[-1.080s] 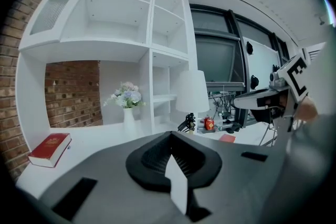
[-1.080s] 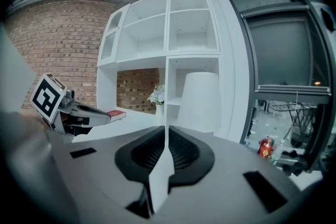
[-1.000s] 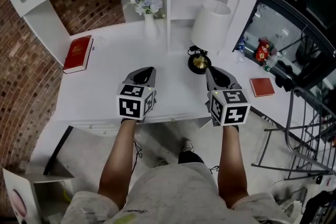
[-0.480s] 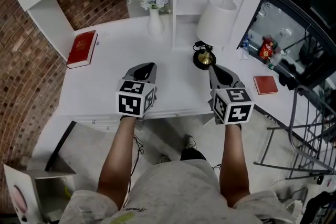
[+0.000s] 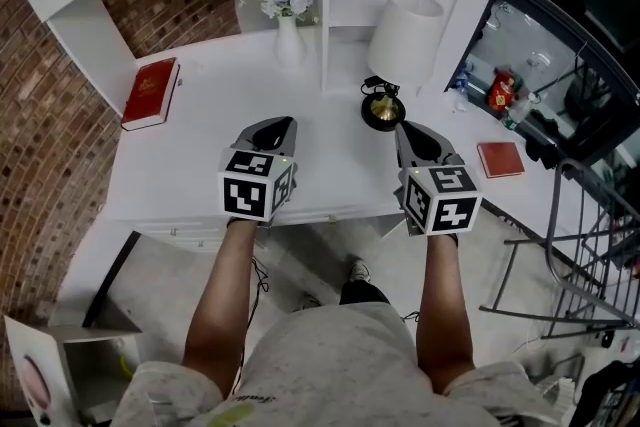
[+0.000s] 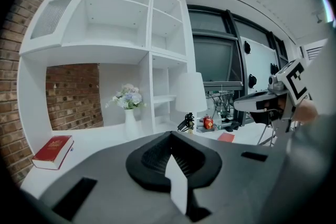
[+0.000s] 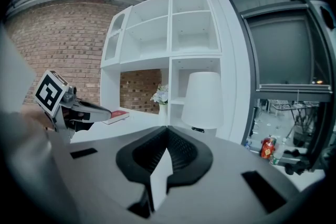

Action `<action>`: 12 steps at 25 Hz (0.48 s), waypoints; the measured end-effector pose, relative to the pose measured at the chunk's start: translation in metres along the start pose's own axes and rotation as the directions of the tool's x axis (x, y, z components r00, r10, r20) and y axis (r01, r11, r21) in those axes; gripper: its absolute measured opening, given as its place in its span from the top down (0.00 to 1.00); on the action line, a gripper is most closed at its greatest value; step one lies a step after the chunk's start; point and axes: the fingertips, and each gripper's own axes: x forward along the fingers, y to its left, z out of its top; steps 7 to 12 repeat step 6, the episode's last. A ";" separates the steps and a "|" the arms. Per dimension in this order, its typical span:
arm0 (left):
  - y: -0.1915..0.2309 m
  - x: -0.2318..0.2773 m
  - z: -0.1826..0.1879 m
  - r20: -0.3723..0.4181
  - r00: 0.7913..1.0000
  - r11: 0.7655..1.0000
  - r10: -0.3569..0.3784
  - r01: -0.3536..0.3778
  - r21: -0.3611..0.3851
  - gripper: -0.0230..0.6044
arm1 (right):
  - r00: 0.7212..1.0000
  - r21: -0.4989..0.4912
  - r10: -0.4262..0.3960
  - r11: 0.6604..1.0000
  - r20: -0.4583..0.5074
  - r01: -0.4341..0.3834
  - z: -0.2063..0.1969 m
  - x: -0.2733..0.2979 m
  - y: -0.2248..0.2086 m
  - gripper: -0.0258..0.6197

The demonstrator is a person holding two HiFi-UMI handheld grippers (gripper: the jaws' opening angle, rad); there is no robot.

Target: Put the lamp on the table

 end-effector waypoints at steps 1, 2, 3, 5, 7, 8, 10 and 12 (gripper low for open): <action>0.000 0.001 0.000 0.000 1.000 1.000 -0.001 0.001 -0.001 0.97 | 1.000 0.000 0.000 1.000 -0.001 0.000 0.000 0.000 0.000 0.95; -0.001 0.001 0.000 0.000 1.000 1.000 -0.002 0.002 -0.002 0.97 | 1.000 0.000 0.000 1.000 -0.001 0.000 -0.001 0.000 -0.001 0.95; -0.001 0.002 -0.001 -0.001 1.000 1.000 -0.003 0.003 -0.003 0.97 | 1.000 -0.001 0.000 1.000 -0.001 0.000 -0.001 0.000 -0.001 0.95; -0.002 0.003 -0.002 -0.003 1.000 1.000 -0.005 0.005 -0.005 0.97 | 1.000 -0.001 0.000 1.000 -0.002 0.000 -0.002 0.001 -0.001 0.95; -0.002 0.003 -0.003 -0.005 1.000 1.000 -0.005 0.005 -0.006 0.97 | 1.000 -0.001 0.000 1.000 -0.002 0.000 -0.002 0.001 -0.002 0.95; -0.002 0.003 -0.003 -0.005 1.000 1.000 -0.005 0.005 -0.006 0.97 | 1.000 -0.001 0.000 1.000 -0.002 0.000 -0.002 0.001 -0.002 0.95; -0.002 0.003 -0.003 -0.005 1.000 1.000 -0.005 0.005 -0.006 0.97 | 1.000 -0.001 0.000 1.000 -0.002 0.000 -0.002 0.001 -0.002 0.95; -0.002 0.003 -0.003 -0.005 1.000 1.000 -0.005 0.005 -0.006 0.97 | 1.000 -0.001 0.000 1.000 -0.002 0.000 -0.002 0.001 -0.002 0.95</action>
